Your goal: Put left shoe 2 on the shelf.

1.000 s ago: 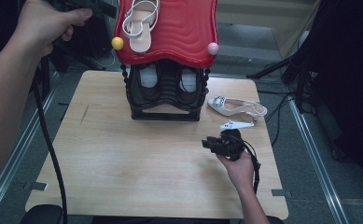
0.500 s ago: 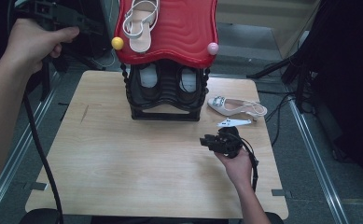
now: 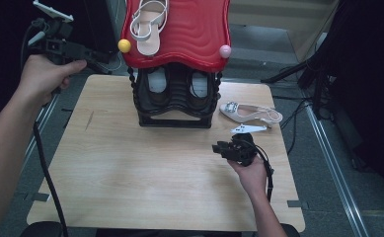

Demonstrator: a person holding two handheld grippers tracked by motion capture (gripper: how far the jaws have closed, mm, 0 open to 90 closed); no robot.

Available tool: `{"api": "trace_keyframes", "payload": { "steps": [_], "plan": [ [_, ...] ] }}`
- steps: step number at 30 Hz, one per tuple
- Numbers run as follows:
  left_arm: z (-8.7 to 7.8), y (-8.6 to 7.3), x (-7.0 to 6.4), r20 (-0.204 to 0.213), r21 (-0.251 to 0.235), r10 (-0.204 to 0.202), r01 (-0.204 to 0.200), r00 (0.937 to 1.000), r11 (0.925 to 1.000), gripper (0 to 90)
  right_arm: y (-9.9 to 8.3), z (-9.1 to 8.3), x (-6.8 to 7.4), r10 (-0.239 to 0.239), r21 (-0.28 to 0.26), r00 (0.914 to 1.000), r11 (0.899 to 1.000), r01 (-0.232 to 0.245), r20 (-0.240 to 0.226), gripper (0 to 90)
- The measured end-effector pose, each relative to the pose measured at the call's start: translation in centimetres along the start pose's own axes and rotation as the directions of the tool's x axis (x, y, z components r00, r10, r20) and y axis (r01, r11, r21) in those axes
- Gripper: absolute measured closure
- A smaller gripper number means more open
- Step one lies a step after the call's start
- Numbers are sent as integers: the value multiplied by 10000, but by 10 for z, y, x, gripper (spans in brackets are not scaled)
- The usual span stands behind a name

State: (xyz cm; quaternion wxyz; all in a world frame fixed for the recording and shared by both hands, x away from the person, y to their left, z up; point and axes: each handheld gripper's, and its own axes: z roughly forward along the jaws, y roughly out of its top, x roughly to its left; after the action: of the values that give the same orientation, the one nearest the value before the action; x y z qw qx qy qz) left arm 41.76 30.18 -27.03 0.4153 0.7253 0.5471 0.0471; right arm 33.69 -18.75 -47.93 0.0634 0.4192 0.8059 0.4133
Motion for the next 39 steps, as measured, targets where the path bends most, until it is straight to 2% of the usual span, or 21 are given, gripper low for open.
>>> {"api": "trace_keyframes", "payload": {
  "steps": [4, 8, 10, 17, 19, 21, 24, 31, 39],
  "plan": [
    [11, -12, 5, -91, 102, -117, 118, 9999, 9999, 465, 0, 0, -1, 13, 1, 10000, 10000, -13, 36, 690],
    [21, -26, 6, -135, 146, -12, 14, 9999, 9999, 464, -1, -1, -3, 16, -15, 10000, 10000, -16, 71, 690],
    [27, -33, 6, -295, 223, 136, -130, 9995, 9997, 461, -1, -1, -4, 21, -24, 10000, 10000, -21, 90, 690],
    [41, -58, 8, -78, 405, 133, -130, 9999, 9991, 462, -1, -3, -7, 110, -37, 9998, 9999, -110, 154, 692],
    [45, -65, 8, 65, 467, 25, -28, 10000, 9989, 462, -2, -3, -7, 127, -22, 9997, 9999, -127, 192, 692],
    [51, -73, 8, 21, 509, 13, -14, 10000, 9987, 462, -2, -4, -7, 122, -51, 9997, 9999, -121, 200, 693],
    [59, -84, 11, 180, 523, -244, 234, 9995, 9984, 462, -2, -4, -7, 112, -51, 9997, 9999, -111, 209, 696],
    [81, -111, 16, 209, 927, -362, 342, 9991, 9951, 461, -2, -4, -9, 152, -7, 9996, 9999, -152, 229, 702],
    [96, -138, 17, 320, 962, -421, 388, 9986, 9946, 460, -2, -4, -12, 264, 4, 9992, 9997, -264, 311, 723]
  ]
}}
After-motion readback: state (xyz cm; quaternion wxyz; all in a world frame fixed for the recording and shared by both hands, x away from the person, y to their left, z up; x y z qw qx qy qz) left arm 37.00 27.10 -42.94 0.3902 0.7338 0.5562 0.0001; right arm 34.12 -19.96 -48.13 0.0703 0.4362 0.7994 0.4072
